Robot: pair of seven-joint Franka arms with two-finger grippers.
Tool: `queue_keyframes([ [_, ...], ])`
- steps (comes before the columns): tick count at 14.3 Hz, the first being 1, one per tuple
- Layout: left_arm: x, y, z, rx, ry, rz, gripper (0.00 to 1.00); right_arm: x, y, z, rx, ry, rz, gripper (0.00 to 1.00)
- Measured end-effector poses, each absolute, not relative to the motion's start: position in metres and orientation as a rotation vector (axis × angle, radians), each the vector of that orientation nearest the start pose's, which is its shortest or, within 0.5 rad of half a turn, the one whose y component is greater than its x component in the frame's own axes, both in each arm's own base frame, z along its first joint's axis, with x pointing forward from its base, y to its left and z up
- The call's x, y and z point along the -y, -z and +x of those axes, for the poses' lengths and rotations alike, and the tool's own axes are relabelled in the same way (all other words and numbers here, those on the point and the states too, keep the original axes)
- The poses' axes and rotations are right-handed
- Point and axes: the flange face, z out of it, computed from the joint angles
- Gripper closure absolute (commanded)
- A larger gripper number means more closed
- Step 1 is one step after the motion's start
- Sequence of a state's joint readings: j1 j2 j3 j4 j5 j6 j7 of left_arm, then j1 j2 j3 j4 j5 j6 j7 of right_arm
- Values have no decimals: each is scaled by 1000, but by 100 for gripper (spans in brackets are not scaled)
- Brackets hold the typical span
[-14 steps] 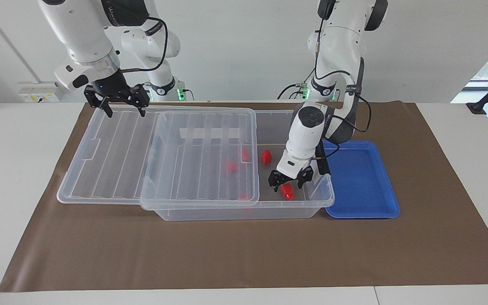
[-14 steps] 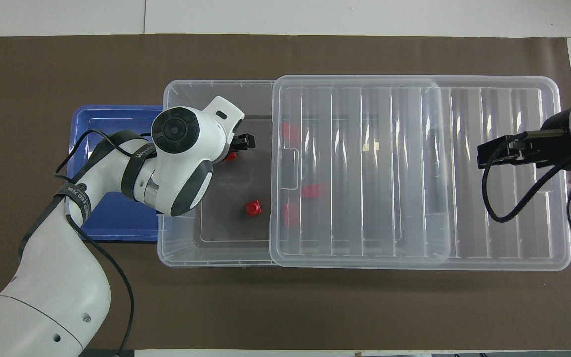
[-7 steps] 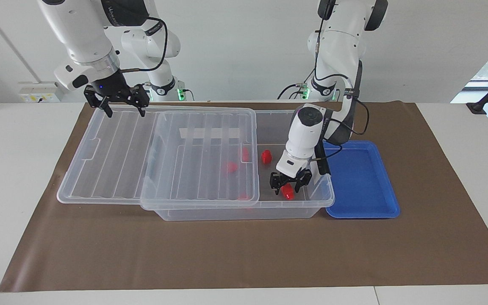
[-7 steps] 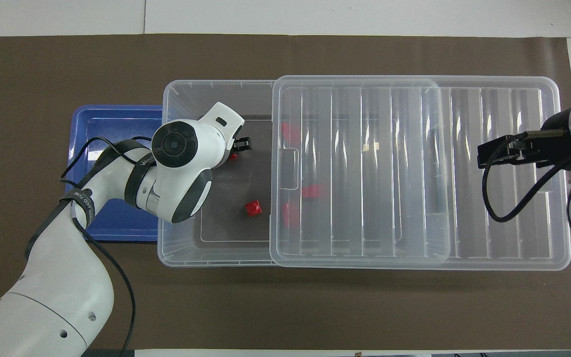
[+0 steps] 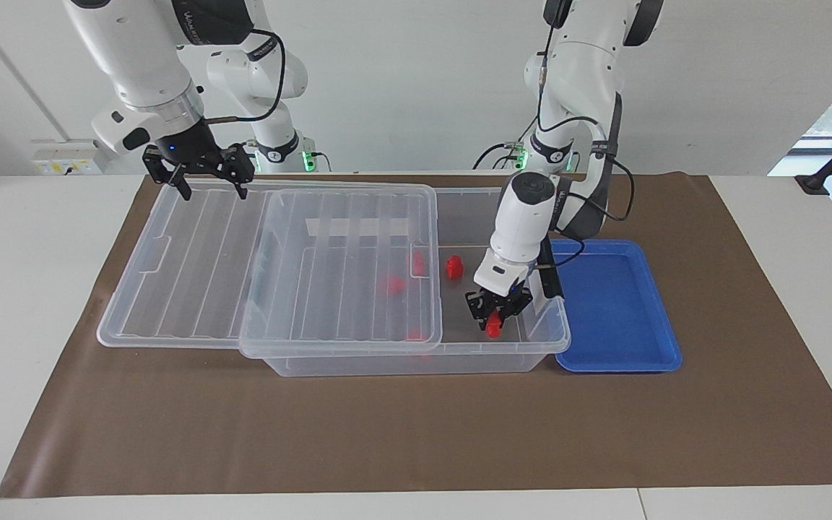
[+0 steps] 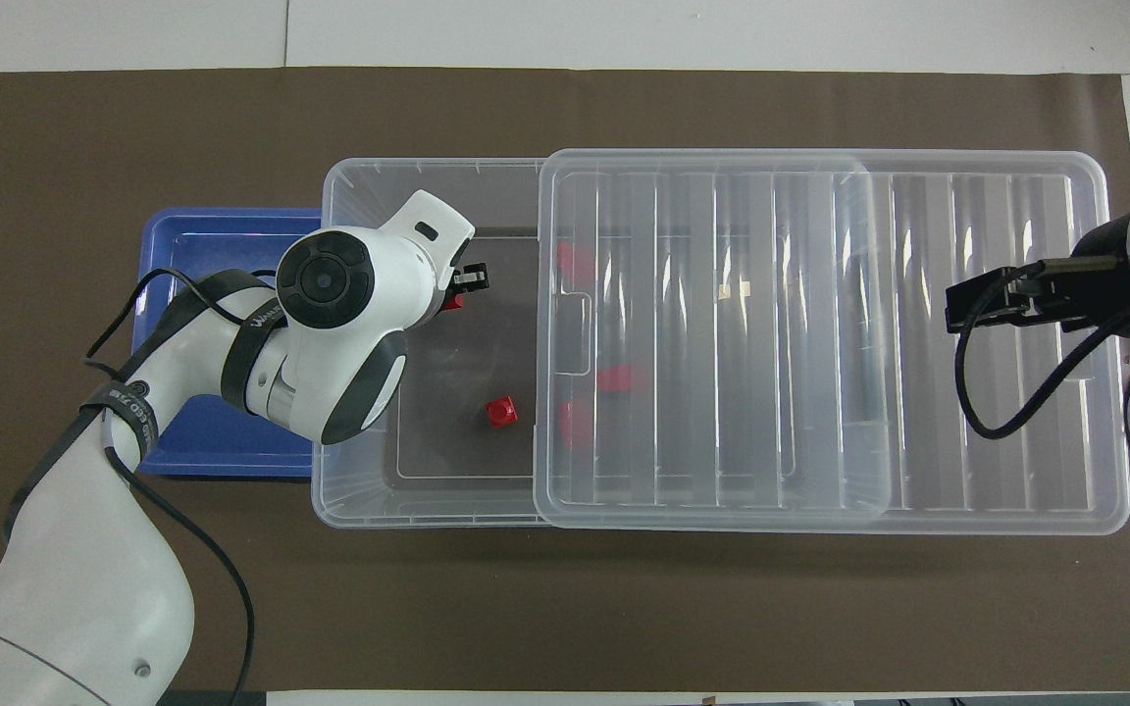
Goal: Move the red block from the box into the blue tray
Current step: 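Lift the red block with the left gripper and carry it over the blue tray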
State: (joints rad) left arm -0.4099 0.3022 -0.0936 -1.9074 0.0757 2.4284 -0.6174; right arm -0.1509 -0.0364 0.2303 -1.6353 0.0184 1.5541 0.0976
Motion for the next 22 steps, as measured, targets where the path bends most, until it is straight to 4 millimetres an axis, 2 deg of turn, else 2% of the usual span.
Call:
queue_keyframes([
  [2, 297, -413, 550, 118, 320, -3198, 100, -46, -612, 539, -34, -73, -3135, 0],
  [3, 293, -435, 542, 121, 312, -3189, 100, -44, -612, 539, -38, -73, -3135, 5],
  [4, 287, -455, 535, 127, 304, -3180, 100, -41, -612, 539, -46, -73, -3134, 38],
  [5, 281, -471, 529, 132, 299, -3172, 100, -36, -611, 539, -60, -75, -3134, 80],
  [6, 272, -484, 525, 125, 292, -3164, 100, -27, -610, 540, -63, -78, -3134, 100],
  [7, 262, -492, 524, 102, 281, -3154, 100, -14, -609, 540, -42, -77, -3133, 100],
  [9, 234, -498, 526, 40, 242, -3134, 100, 29, -602, 543, 66, -35, -3132, 100],
  [11, 200, -493, 535, -11, 200, -3131, 100, 81, -585, 540, 165, 27, -3137, 100],
  [13, 161, -481, 543, -71, 156, -3134, 100, 113, -568, 534, 158, 69, -3148, 100],
  [15, 120, -465, 550, -141, 149, -3140, 100, 132, -555, 530, 105, 72, -3152, 100],
  [16, 105, -455, 551, -163, 166, -3139, 100, 142, -549, 528, 77, 68, -3152, 100],
  [18, 79, -423, 548, -205, 216, -3131, 100, 163, -534, 528, 21, 62, -3148, 100],
  [20, 63, -392, 543, -237, 243, -3124, 100, 171, -519, 533, 4, 49, -3140, 100],
  [22, 62, -365, 543, -251, 254, -3125, 100, 172, -502, 537, 2, 46, -3135, 100],
])
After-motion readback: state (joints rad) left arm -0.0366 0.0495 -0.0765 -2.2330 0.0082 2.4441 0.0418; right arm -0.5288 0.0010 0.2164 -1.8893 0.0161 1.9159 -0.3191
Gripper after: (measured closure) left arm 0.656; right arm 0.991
